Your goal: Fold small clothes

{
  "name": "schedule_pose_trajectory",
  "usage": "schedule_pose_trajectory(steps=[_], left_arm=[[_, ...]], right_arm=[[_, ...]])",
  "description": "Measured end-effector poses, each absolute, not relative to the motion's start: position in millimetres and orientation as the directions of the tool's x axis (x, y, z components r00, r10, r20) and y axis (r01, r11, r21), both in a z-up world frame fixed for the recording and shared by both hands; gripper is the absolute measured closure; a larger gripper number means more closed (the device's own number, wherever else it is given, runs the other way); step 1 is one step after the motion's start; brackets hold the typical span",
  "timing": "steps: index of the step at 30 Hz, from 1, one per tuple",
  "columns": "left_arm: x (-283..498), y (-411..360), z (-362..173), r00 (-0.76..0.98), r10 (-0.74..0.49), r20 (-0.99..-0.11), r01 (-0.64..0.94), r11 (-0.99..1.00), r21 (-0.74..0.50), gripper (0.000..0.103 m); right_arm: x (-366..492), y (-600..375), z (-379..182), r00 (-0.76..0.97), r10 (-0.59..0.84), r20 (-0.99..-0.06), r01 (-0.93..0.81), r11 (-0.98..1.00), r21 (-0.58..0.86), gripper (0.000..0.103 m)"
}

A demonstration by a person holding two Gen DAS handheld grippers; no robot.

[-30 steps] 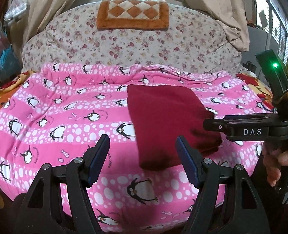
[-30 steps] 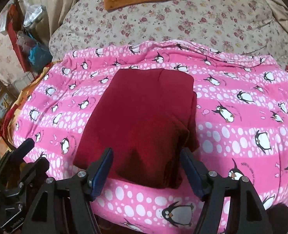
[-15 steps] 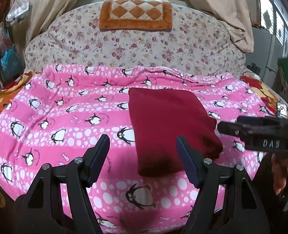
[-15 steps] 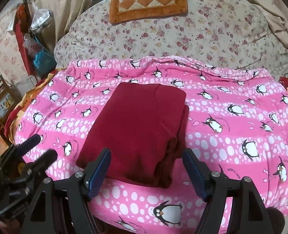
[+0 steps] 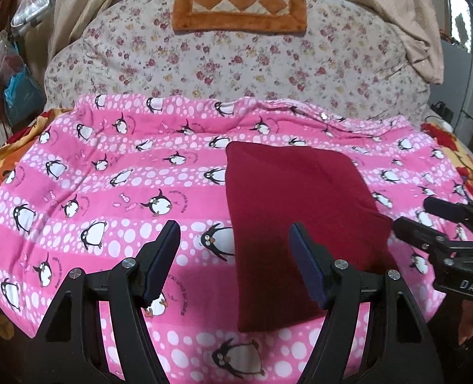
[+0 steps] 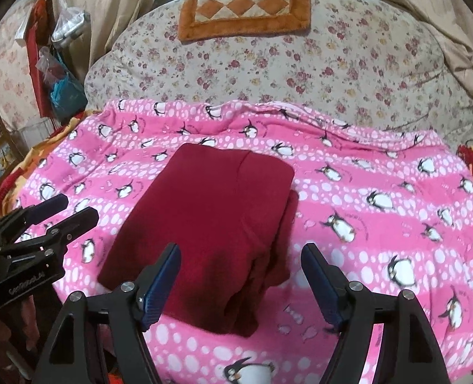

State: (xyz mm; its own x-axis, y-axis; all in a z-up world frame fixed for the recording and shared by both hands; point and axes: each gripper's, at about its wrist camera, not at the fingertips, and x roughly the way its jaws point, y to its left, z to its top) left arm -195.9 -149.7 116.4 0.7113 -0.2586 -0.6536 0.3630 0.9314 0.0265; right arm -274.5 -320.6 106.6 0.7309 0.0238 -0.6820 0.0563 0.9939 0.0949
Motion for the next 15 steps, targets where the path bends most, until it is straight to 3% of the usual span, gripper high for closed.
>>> schedule_pose_trajectory(steps=[5,15], left_arm=[[-185.5,-156.4,111.0,0.726,-0.205,-0.656,0.336,0.939,0.079,0.032],[-176.1,-154.8,106.1,0.696,-0.217,-0.684,0.340,0.939,0.048,0.032]], right_arm=[[-263.8,-327.8,104.7,0.734,0.036,-0.678,0.055,0.992,0.112,0.027],[-251.3,-315.4,95.0,0.718,0.062,-0.693,0.019,0.994,0.109,0.026]])
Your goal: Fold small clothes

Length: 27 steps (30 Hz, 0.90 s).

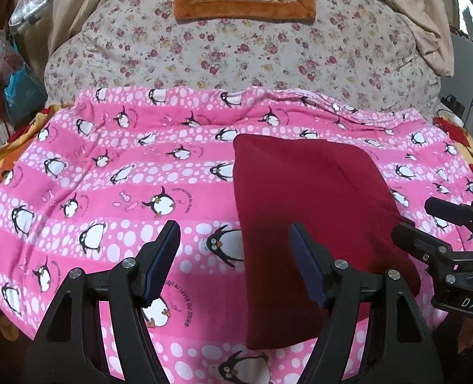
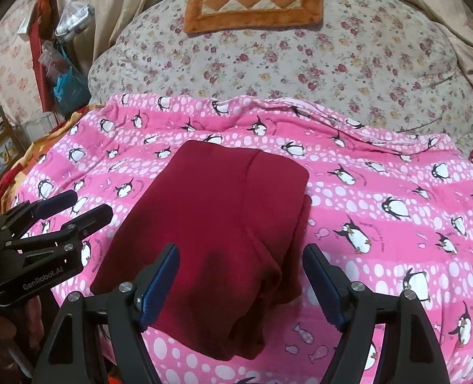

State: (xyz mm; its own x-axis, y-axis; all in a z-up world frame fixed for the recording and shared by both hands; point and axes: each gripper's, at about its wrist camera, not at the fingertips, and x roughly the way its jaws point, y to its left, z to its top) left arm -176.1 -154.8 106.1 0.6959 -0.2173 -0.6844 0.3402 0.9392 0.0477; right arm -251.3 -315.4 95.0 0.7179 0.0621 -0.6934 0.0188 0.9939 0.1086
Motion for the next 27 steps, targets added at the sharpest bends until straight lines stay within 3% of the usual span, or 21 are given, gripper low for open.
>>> schedule_pose_trajectory(steps=[8,20,27], left_arm=[[-172.9,-153.2,102.4,0.708,-0.165,-0.686,0.310,0.946,0.092,0.032],[-159.1,-139.2,99.9,0.657,-0.231,-0.717,0.301,0.953,-0.031,0.032],[-154.7,-138.0,109.1,0.692,-0.186,-0.698,0.277,0.961,0.019,0.032]], right_arm=[[-247.5,-307.3,90.1,0.706,0.066,-0.705,0.010,0.995,0.103,0.026],[-242.8,-311.4,90.7,0.703,0.046,-0.710,0.038,0.994,0.102,0.026],[-234.8,-314.2,92.0,0.696,0.036,-0.718,0.064,0.992,0.111,0.022]])
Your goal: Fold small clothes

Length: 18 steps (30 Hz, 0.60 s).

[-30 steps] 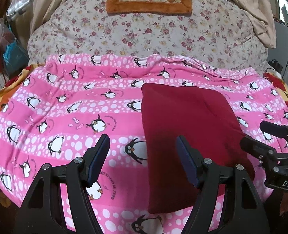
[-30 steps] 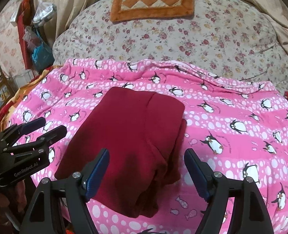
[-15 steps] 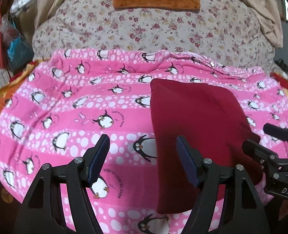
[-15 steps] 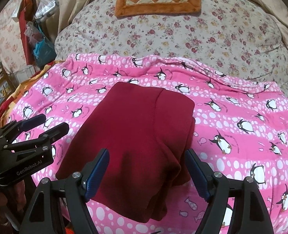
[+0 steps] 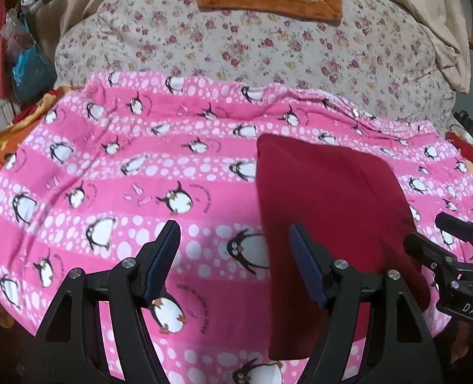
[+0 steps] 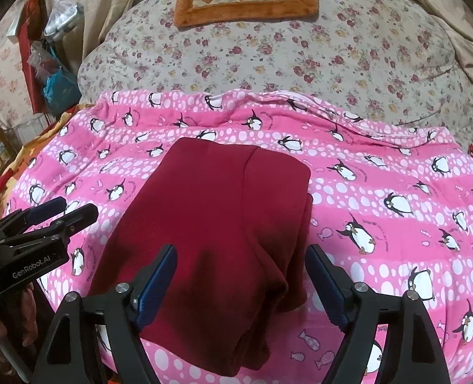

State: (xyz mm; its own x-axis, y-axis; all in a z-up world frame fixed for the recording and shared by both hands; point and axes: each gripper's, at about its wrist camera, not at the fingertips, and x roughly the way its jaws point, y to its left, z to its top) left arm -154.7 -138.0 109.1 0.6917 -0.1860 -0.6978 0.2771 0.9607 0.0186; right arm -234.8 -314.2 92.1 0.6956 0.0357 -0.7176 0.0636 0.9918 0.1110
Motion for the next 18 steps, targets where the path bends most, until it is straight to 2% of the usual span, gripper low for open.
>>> schedule_pose_trajectory(steps=[3,6,10,11,12,18], left_arm=[[-160.1,-143.2,120.6,0.770,-0.104,-0.630,0.233,0.964,0.126,0.032],[-166.1,-147.3,130.2,0.819,-0.070,-0.569,0.201,0.965,0.171,0.032],[-167.4,-145.2,139.7,0.830,-0.134,-0.542,0.223,0.969,0.103,0.030],[-165.8,-145.7,139.9,0.818,-0.154,-0.554,0.242,0.966,0.089,0.019],[-164.8,-146.9,140.3,0.807,-0.172,-0.565,0.259,0.963,0.077,0.017],[-163.2,-154.3,139.7,0.795,-0.181,-0.579,0.261,0.964,0.057,0.017]], right_arm=[[-233.5,-313.4,95.2,0.700,0.035,-0.713,0.063,0.992,0.110,0.021],[-232.6,-313.9,96.8,0.701,0.035,-0.712,0.067,0.991,0.115,0.021],[-231.6,-317.8,96.9,0.700,0.038,-0.713,0.075,0.989,0.126,0.021],[-231.8,-319.2,96.8,0.699,0.038,-0.714,0.077,0.989,0.128,0.021],[-231.8,-320.3,96.8,0.699,0.038,-0.714,0.079,0.988,0.129,0.021],[-232.2,-324.6,97.8,0.701,0.040,-0.712,0.081,0.987,0.136,0.020]])
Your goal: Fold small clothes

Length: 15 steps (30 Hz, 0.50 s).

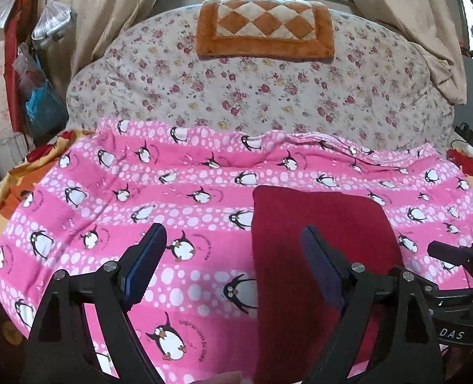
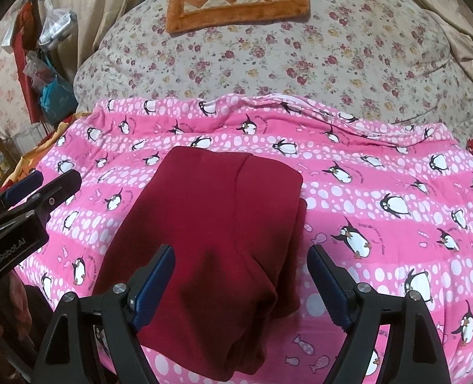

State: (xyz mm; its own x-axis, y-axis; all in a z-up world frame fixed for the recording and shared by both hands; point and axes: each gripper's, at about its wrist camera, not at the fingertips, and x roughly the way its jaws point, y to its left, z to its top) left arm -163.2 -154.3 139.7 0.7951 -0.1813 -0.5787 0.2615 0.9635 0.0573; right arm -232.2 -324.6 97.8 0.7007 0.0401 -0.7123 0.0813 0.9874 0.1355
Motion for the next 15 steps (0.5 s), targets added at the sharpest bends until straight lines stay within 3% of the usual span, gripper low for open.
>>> schedule_pose_trajectory(steps=[15], left_arm=[[-160.9,-163.0,130.6,0.771,-0.162,-0.616,0.268,0.960,0.083,0.017]], right_arm=[[-231.0,-320.0,99.2,0.707,0.041,-0.706,0.077,0.988,0.134,0.020]])
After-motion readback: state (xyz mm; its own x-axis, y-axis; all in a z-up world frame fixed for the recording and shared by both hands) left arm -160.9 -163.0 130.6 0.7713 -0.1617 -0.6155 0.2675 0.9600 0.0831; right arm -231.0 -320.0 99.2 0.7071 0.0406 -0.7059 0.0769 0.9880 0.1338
